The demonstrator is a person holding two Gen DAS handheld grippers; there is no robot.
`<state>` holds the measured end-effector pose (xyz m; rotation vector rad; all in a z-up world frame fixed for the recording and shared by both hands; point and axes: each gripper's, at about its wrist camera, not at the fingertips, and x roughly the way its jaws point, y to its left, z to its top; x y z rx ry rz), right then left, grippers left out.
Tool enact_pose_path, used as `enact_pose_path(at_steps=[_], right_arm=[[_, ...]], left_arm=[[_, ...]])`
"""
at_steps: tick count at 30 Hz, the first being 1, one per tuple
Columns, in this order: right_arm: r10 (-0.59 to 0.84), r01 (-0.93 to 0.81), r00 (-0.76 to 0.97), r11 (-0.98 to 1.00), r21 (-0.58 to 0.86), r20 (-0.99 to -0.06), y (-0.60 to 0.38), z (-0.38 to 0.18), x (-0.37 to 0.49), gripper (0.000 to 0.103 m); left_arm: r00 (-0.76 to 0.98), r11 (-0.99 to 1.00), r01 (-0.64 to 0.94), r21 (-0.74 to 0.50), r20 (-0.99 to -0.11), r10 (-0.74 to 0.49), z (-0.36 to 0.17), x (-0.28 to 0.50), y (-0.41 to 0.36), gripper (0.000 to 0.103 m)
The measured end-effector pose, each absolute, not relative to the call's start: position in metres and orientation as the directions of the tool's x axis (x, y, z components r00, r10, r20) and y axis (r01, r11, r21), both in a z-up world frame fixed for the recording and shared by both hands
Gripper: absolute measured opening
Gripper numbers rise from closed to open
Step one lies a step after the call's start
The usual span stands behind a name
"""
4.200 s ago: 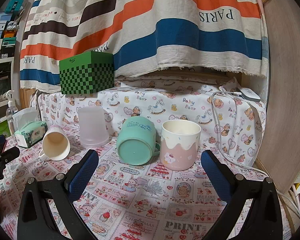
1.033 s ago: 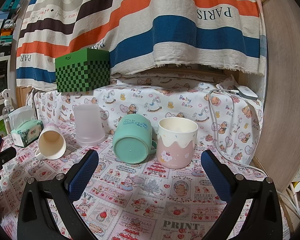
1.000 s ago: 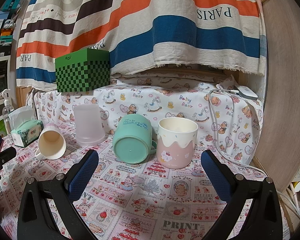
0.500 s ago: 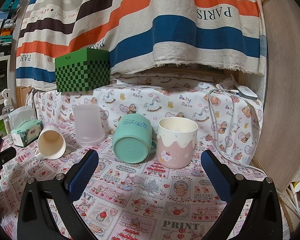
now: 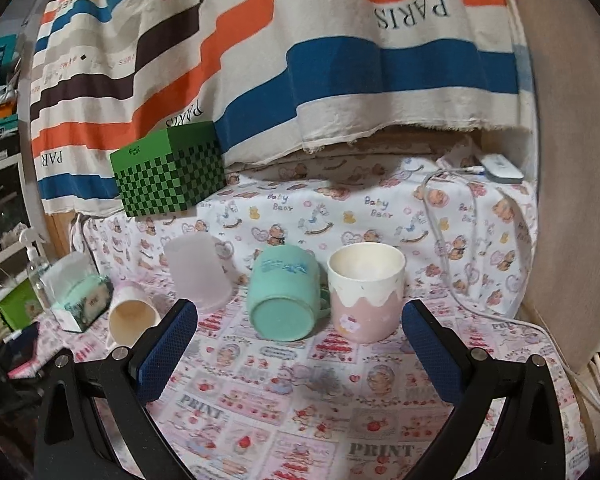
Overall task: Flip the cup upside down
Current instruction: 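Move the right tool to the mint-green mug lying on its side and grasp it, then lift the green mug with the right tool and turn it opening-up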
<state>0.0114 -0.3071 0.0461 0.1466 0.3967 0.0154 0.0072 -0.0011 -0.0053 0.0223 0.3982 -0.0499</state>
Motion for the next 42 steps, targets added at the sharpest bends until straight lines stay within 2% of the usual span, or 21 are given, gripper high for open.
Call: enact_pose_path(at_steps=[2,5,10,13,20,25,27,31,42], right_arm=[[0.046,0.006,0.887,0.994,0.112,-0.459,-0.300,0.053,0.030,0.103],[0.100,-0.048,0.844,0.993,0.111,-0.527,-0.288,0.061,0.058,0.103],[0.098,-0.059,0.775,0.995,0.083,-0.624,-0.264,0.065,0.114,0.103],[0.045,-0.041,0.713,0.999,0.022,-0.700,-0.249,0.055,0.156,0.103],[-0.090,0.000,0.588,0.994,-0.111,-0.804,-0.236,0.009,0.221,0.102],[-0.159,0.042,0.568,0.986,-0.164,-0.808,-0.232,-0.012,0.240,0.101],[-0.181,0.049,0.574,0.981,-0.187,-0.798,-0.228,-0.014,0.241,0.091],[-0.193,0.019,0.579,0.974,-0.224,-0.792,-0.216,-0.013,0.237,0.090],[0.049,-0.085,0.607,0.996,-0.003,-0.793,-0.203,0.046,0.147,0.089]], left_arm=[[0.920,0.999,0.052,0.014,-0.389,-0.042,-0.005,0.008,-0.002,0.103],[0.920,0.999,0.051,0.013,-0.391,-0.042,-0.005,0.008,-0.002,0.103],[0.918,0.999,0.047,0.009,-0.394,-0.039,-0.005,0.008,-0.002,0.103],[0.918,0.999,0.047,0.009,-0.394,-0.040,-0.006,0.008,-0.002,0.103],[0.919,0.999,0.048,0.014,-0.391,-0.039,-0.006,0.009,-0.002,0.103],[0.914,0.998,0.059,0.015,-0.404,-0.048,-0.006,0.011,-0.003,0.103],[0.906,0.998,0.067,0.017,-0.420,-0.053,-0.007,0.014,-0.004,0.103],[0.903,0.998,0.061,0.008,-0.427,-0.052,-0.008,0.015,-0.004,0.103],[0.906,0.999,0.053,0.007,-0.421,-0.045,-0.006,0.014,-0.002,0.103]])
